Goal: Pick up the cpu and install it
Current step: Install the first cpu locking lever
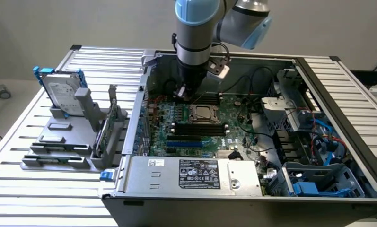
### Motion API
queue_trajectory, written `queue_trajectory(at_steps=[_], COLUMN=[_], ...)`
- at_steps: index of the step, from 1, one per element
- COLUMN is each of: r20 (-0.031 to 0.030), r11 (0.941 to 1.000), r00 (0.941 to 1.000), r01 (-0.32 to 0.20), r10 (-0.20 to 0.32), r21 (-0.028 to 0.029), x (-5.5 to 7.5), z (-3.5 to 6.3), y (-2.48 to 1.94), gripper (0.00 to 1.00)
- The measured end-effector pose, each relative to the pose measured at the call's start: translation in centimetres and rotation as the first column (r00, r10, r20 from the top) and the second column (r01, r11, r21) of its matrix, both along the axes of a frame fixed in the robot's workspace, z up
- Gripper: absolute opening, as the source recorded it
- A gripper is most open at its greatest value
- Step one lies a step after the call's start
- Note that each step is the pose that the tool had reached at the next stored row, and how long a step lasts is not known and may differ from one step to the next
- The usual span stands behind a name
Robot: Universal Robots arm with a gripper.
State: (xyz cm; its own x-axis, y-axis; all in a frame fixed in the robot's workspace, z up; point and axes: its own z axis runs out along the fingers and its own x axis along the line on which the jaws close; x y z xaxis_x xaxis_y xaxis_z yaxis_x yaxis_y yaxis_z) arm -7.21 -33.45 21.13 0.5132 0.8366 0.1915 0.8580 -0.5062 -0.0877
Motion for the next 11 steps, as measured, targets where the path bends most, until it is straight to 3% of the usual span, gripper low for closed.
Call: queue_trajectory(at_steps=[11], r20=[0.0056], r11=[1.0], r00=[1.0], r01=[0.004], r10=[-0.004], r21=[0.005], x=[0.36], z=[-0.19], y=[0.12], gripper=[0.11])
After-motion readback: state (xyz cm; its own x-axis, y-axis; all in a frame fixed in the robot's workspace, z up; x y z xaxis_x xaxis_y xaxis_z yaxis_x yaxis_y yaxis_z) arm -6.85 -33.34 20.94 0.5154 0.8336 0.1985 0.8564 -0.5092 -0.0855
